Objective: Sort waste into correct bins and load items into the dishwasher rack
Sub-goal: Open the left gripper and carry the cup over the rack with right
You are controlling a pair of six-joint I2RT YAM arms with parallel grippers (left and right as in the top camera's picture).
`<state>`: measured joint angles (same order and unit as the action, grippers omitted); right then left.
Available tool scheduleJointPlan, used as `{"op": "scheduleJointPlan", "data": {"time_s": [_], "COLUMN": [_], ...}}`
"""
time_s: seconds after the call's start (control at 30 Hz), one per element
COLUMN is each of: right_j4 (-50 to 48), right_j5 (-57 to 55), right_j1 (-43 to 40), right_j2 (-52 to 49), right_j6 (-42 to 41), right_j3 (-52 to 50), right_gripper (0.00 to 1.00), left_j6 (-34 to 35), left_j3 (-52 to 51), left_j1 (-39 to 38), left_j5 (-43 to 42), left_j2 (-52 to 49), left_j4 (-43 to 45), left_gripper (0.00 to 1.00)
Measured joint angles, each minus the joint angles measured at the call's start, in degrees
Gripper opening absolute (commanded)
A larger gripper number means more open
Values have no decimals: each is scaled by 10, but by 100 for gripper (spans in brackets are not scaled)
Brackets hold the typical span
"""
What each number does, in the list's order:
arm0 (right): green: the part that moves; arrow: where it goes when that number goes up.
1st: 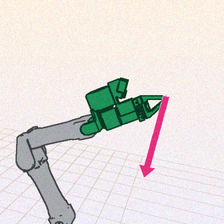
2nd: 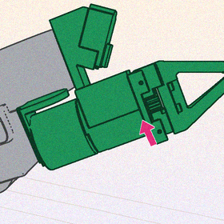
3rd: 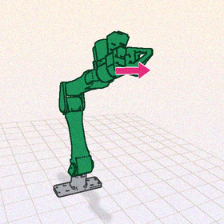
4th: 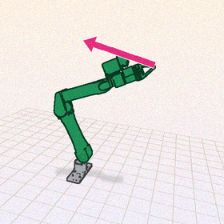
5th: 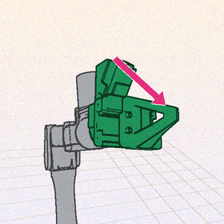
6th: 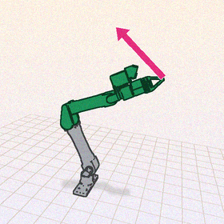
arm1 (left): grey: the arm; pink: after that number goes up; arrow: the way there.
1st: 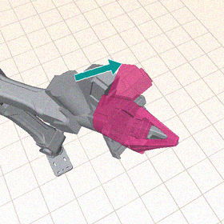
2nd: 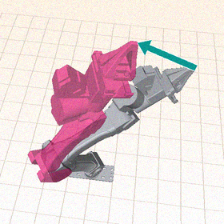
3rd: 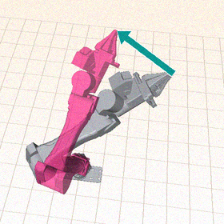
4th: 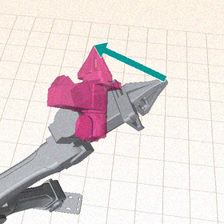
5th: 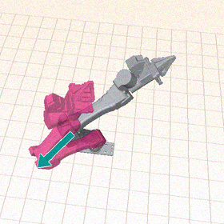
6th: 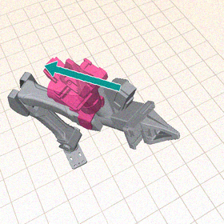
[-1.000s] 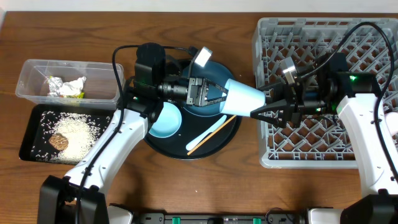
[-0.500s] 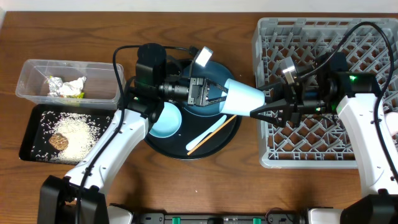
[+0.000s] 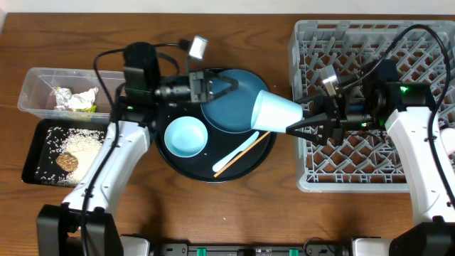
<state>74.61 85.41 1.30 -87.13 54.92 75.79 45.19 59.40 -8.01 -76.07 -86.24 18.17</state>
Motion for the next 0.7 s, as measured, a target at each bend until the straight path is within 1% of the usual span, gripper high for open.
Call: {"op": "scheduleJointPlan", "data": {"time_s": [0.1, 0.17, 0.23, 0.3, 0.43, 0.53, 0.6, 0.63, 0.7], "right_j4": [-10, -29, -56, -87, -123, -126, -125, -124, -118], "right_j5": [-13, -31, -57, -93, -211, -326, -392, -431, -490], "right_j1": [-9, -23, -42, -61, -92, -101, -102, -102, -102], "right_j2": [0, 0, 0, 0, 0, 0, 1, 2, 6], "right_j6": [-26, -60, -108, -174, -316, -407, -454, -482, -522], "right_j3": [0, 0, 0, 0, 0, 0, 0, 0, 0], "right_gripper": [3, 1, 1, 1, 1, 1, 1, 1, 1], "left_j6": [-5, -20, -41, -68, -128, -167, -187, -199, -218], "left_j3": [0, 0, 0, 1, 1, 1, 1, 1, 1], "left_j1": [21, 34, 46, 54, 56, 56, 56, 56, 56], "left_j5": [2, 5, 9, 19, 62, 103, 129, 144, 167], "left_j2": [0, 0, 0, 0, 0, 0, 0, 0, 0], "left_j4": [-18, -55, -101, -152, -252, -303, -326, -339, -362], "left_gripper": [10, 10, 10, 10, 10, 10, 10, 11, 23]}}
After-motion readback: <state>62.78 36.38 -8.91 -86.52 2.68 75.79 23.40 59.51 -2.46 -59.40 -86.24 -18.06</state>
